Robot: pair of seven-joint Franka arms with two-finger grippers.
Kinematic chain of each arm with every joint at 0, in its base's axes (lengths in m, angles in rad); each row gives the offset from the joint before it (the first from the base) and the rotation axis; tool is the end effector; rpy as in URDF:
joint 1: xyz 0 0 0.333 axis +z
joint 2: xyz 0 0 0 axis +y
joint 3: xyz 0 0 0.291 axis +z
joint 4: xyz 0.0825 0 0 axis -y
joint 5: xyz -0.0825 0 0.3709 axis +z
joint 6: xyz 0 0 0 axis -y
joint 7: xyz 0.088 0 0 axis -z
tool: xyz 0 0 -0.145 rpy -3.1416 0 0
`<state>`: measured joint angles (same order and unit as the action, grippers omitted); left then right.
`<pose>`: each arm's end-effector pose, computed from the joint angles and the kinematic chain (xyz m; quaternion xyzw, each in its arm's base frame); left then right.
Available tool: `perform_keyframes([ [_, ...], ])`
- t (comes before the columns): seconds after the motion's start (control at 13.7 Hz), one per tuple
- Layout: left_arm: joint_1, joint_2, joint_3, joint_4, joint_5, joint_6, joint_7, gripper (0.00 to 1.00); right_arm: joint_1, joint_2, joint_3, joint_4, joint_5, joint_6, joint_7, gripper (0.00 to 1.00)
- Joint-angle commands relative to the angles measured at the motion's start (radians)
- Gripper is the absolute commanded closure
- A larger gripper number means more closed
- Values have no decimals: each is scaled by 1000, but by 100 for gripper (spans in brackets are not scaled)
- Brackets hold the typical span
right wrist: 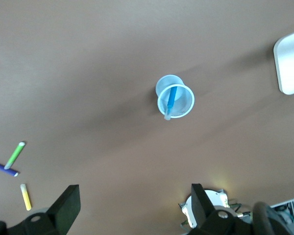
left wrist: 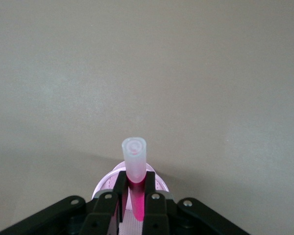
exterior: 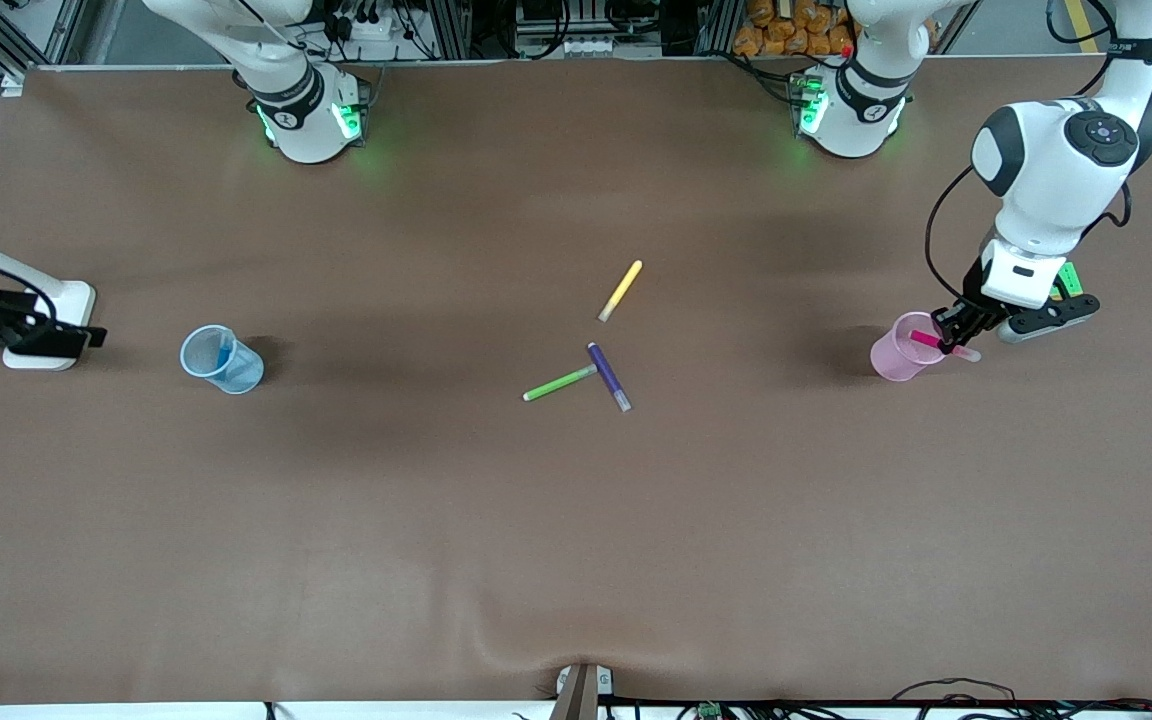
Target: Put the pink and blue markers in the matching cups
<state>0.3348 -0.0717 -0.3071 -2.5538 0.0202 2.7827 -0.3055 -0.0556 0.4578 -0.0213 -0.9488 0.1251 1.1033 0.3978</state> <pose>0.4805 0.0143 0.2725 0.9768 0.1541 0.1487 0.0050 0.5955 -0.0215 0.5361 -0.9638 0.2128 0.1577 0.0298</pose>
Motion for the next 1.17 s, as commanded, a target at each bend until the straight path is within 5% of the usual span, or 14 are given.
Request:
perform_keyframes([
  [0.0,15,18,-7,-14,24,38,0,100,34,-30,-6,2,-24,53,-10,0],
  [0.44,15,61,-7,-43,24,106,0,100,19,-174,1,-43,2,10,-95,0],
  [0.59,17,79,-7,-49,24,133,-1,100,5,-253,-8,-155,-1,62,-233,0],
  [0.8,35,105,-9,-57,24,158,-1,97,14,-454,-14,-464,-4,231,-260,0],
  [0.95,33,109,-9,-55,24,158,-1,76,14,-548,-14,-608,-18,312,-340,0],
  [1.1,32,116,-9,-54,24,158,-1,57,14,-550,-12,-610,-36,313,-387,0],
])
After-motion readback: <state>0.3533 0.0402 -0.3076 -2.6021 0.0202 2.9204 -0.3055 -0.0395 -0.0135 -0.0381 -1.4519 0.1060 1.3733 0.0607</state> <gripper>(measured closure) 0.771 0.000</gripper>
